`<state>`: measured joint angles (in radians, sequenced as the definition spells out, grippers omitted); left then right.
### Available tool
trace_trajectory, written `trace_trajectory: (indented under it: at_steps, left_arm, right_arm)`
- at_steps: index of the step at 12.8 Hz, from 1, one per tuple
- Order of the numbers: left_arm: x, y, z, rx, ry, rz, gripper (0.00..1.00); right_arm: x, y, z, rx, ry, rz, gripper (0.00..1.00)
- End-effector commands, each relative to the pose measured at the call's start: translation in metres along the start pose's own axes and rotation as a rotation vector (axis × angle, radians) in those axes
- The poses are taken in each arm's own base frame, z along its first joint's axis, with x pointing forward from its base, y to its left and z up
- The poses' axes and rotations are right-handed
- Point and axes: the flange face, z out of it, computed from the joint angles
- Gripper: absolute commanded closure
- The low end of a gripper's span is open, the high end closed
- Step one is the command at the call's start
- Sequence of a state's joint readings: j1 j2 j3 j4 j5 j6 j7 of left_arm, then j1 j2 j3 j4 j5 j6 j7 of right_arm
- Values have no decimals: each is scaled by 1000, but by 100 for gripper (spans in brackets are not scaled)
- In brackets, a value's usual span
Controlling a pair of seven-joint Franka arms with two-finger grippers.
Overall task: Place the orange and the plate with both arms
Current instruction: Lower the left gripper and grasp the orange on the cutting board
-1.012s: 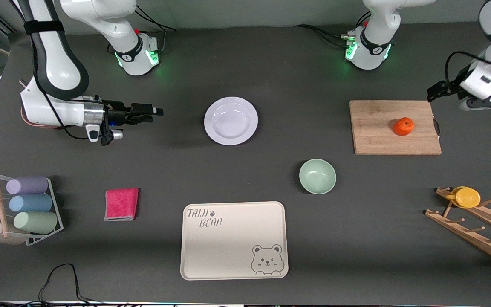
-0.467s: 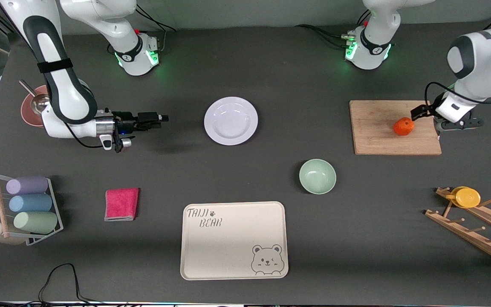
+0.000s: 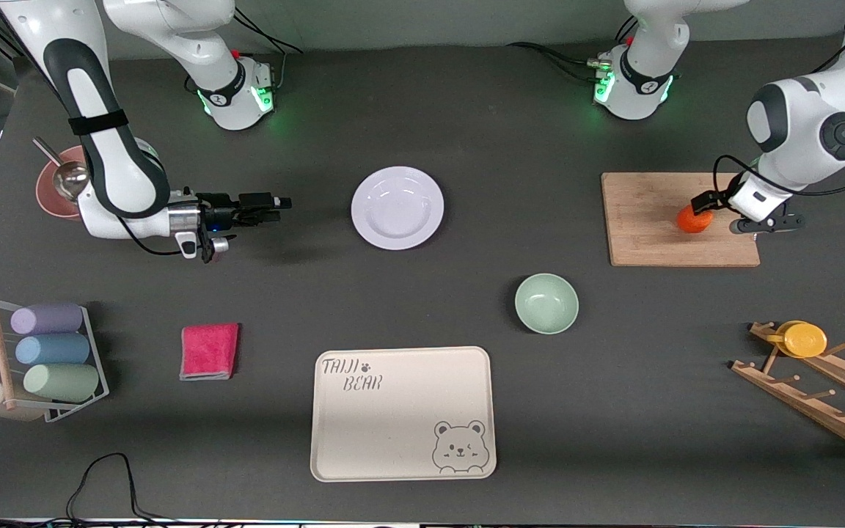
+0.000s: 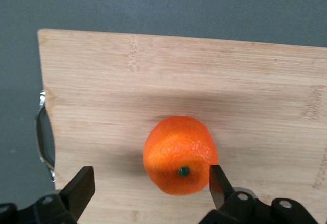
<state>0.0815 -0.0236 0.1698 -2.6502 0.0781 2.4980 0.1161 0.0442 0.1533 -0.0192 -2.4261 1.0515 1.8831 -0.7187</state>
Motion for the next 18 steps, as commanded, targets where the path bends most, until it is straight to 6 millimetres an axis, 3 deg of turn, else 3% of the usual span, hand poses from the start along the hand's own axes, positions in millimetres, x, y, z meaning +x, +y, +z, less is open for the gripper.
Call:
trace_trajectory:
  at_steps: [1, 4, 9, 10, 12, 13, 16, 18]
  left_arm:
    - [4, 19, 11, -20, 6, -7, 0]
    - [8, 27, 22, -18, 16, -13, 0]
    - [0, 23, 36, -20, -11, -9, 2]
    - [0, 23, 36, -20, -11, -8, 10]
    - [-2, 22, 35, -20, -13, -6, 87]
    - [-2, 23, 35, -21, -16, -5, 100]
    - [-2, 23, 29, -22, -8, -3, 100]
    - [-1, 24, 14, -28, -6, 2, 100]
  right_arm:
    - [0, 5, 3, 51, 22, -7, 0]
    - [-1, 25, 19, 100, 35, -34, 0]
    - [1, 34, 30, 127, 46, -30, 0]
    - [2, 40, 37, 146, 55, -37, 0]
    - [3, 48, 48, 171, 69, -49, 0]
    - [4, 49, 49, 171, 68, -48, 0]
    - [4, 48, 55, 162, 60, -47, 0]
    - [5, 54, 56, 140, 71, -38, 0]
